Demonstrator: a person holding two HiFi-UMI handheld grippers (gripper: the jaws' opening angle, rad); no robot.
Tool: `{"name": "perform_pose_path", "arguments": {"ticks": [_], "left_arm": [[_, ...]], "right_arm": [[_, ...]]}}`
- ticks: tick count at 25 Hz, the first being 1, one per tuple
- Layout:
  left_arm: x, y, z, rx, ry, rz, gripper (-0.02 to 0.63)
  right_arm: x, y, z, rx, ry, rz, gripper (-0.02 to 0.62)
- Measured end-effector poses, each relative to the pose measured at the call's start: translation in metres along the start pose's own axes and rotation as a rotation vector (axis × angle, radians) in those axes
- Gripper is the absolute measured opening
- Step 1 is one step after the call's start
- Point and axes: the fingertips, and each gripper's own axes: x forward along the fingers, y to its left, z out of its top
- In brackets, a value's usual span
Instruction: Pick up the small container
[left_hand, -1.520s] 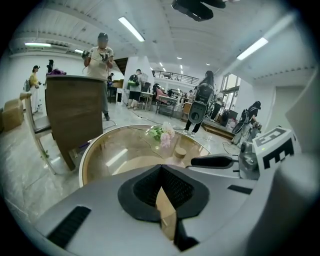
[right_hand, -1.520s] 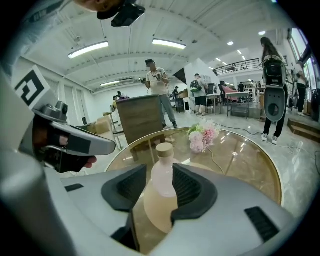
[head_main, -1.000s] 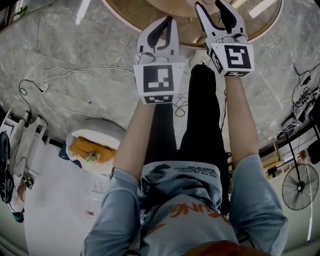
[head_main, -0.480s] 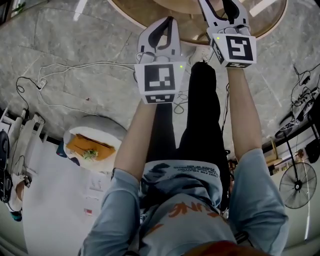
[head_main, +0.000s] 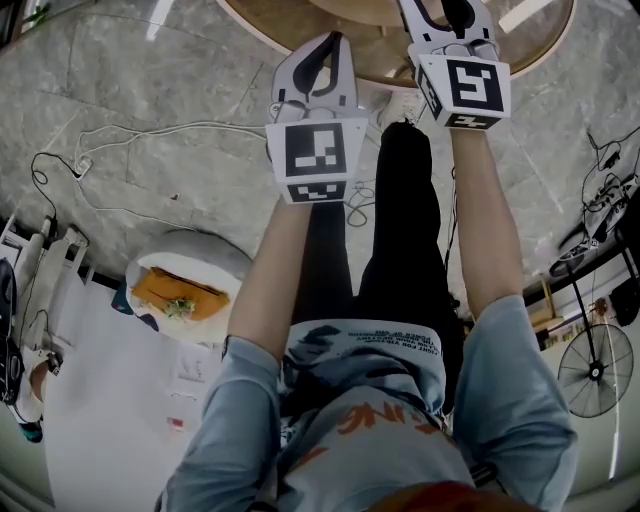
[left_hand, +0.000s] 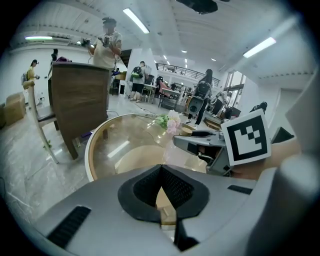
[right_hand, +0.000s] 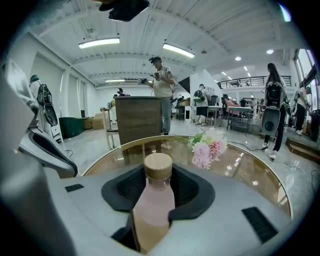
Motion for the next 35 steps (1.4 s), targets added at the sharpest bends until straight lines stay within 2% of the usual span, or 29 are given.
{"name": "perform_pose_path", "arguments": {"ticks": [5,12,17,23,29,35], "left_arm": [[-0.001,0.002,0.009,-0.014,-0.021,0.020,0.023],[-0.012,-0.008,0.032,-0.033,-0.068,0.055,0.023],[-0.025,-0.019,0.062,-0.062,-0.129,0.106,0.023],[-0.054,-0.047,0.113,-0.080,-0.228,0.151,0.025],[-0.104,-0.075,0.162,-0.085,-0.277,0.188,0.023],[-0.162,-0.088,0.230,-0.111,-0.366,0.262,0.023]], "right_arm": [[0.000,0.014,0.004,-0.077,0.057,0.008,0.150],[-0.027,0.000,0.002,-0.054,0.136,0.020,0.149],[-0.060,0.003,0.013,-0.068,0.173,0.098,0.149],[-0.099,-0.010,0.069,-0.069,0.121,0.144,0.149],[-0.143,-0.021,0.138,-0.087,0.070,0.161,0.147],[-0.186,-0.037,0.215,-0.011,0.000,0.137,0.147]]}}
